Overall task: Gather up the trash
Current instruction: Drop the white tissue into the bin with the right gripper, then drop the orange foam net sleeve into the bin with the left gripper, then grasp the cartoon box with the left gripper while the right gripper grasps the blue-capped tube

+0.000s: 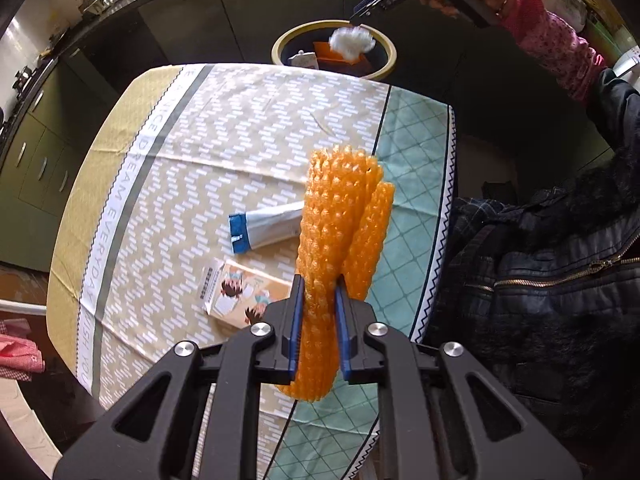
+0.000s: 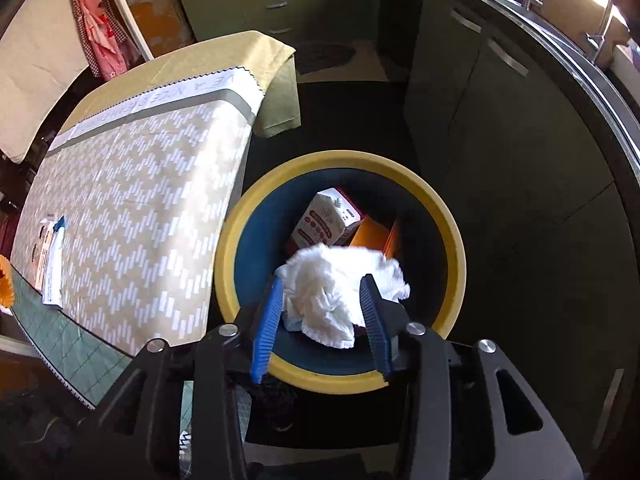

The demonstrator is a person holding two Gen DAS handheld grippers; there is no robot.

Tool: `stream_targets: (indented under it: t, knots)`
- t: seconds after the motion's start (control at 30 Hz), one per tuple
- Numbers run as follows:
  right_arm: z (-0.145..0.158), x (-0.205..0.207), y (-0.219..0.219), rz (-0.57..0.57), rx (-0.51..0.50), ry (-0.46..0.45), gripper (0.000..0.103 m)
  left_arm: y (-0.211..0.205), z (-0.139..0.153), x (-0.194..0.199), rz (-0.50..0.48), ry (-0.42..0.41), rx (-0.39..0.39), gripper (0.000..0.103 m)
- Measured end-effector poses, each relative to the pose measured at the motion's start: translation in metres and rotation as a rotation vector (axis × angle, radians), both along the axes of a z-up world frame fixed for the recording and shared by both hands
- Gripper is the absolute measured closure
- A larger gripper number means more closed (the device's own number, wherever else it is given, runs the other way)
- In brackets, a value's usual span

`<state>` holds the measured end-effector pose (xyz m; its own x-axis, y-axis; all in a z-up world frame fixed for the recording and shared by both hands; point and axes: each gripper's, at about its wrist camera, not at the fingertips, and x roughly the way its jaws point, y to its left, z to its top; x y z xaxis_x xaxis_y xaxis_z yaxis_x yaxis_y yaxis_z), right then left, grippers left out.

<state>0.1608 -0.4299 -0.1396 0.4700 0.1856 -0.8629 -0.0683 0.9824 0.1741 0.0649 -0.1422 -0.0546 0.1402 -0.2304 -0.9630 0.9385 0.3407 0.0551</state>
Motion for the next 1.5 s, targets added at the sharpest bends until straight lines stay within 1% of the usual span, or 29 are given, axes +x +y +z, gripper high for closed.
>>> stream_targets:
  t: [0.1, 0.2, 0.27, 0.3, 0.47, 0.6, 0.63, 0.7, 0.73, 0.77, 0.83, 0.9, 1.0, 1.07, 1.13, 1.2, 1.27, 1.33, 1.4, 1.47, 1.5]
  knots:
    - [0.008, -0.004, -0.013, -0.023, 0.061, -0.034, 0.062, -0.026, 0.008, 0.006, -0.044, -0.014, 0.0, 0.089]
    - [0.024, -0.018, -0.012, -0.031, 0.075, -0.082, 0.06, -0.063, 0.014, 0.017, -0.101, -0.029, -0.005, 0.089]
    - [0.034, -0.032, -0.016, -0.037, 0.079, -0.106, 0.054, -0.091, 0.015, 0.024, -0.143, -0.037, -0.005, 0.089]
    - [0.037, -0.04, -0.018, -0.042, 0.078, -0.112, 0.053, -0.106, 0.015, 0.027, -0.164, -0.042, -0.005, 0.089]
    - [0.043, -0.084, -0.033, -0.084, 0.059, -0.139, 0.054, -0.192, 0.007, 0.055, -0.256, -0.058, -0.011, 0.089]
    - [0.041, -0.117, -0.049, -0.125, 0.06, -0.134, 0.054, -0.258, -0.01, 0.078, -0.278, -0.065, -0.022, 0.089]
    - [0.039, -0.124, -0.052, -0.135, 0.06, -0.131, 0.054, -0.273, -0.017, 0.084, -0.272, -0.08, -0.02, 0.088]
    - [0.036, -0.136, -0.059, -0.153, 0.063, -0.12, 0.054, -0.298, -0.03, 0.097, -0.245, -0.069, -0.022, 0.081]
    - [0.035, -0.141, -0.061, -0.16, 0.063, -0.116, 0.054, -0.31, -0.037, 0.103, -0.229, -0.078, -0.022, 0.074]
    - [0.034, -0.146, -0.064, -0.166, 0.063, -0.112, 0.054, -0.319, -0.044, 0.107, -0.217, -0.092, -0.022, 0.064]
    - [0.034, -0.151, -0.065, -0.175, 0.063, -0.107, 0.054, -0.333, -0.055, 0.11, -0.209, -0.086, -0.015, 0.058]
    - [0.034, -0.155, -0.064, -0.171, 0.059, -0.106, 0.054, -0.337, -0.061, 0.108, -0.209, -0.095, 0.003, 0.057]
    - [0.04, -0.153, -0.057, -0.147, 0.051, -0.116, 0.054, -0.324, -0.052, 0.101, -0.216, -0.105, 0.001, 0.05]
    - [0.046, -0.148, -0.046, -0.118, 0.045, -0.123, 0.053, -0.305, -0.04, 0.099, -0.201, -0.108, -0.005, 0.041]
    - [0.05, -0.141, -0.029, -0.08, 0.038, -0.127, 0.051, -0.277, -0.025, 0.1, -0.152, -0.132, -0.01, 0.035]
    - [0.052, -0.133, -0.01, -0.028, 0.034, -0.131, 0.05, -0.24, -0.011, 0.105, -0.08, -0.111, -0.014, 0.033]
    - [0.054, -0.124, 0.012, 0.03, 0.029, -0.135, 0.047, -0.197, -0.003, 0.113, 0.043, -0.11, 0.004, 0.032]
    - [0.055, -0.115, 0.037, 0.097, 0.027, -0.137, 0.045, -0.152, -0.002, 0.115, 0.166, -0.068, 0.027, 0.032]
    - [0.056, -0.106, 0.064, 0.165, 0.023, -0.139, 0.045, -0.105, -0.007, 0.111, 0.307, -0.041, 0.071, 0.032]
    - [0.057, -0.097, 0.091, 0.235, 0.012, -0.139, 0.045, -0.062, -0.017, 0.101, 0.427, -0.003, 0.114, 0.032]
    - [0.058, -0.092, 0.104, 0.266, 0.009, -0.137, 0.045, -0.041, -0.024, 0.098, 0.512, 0.013, 0.143, 0.031]
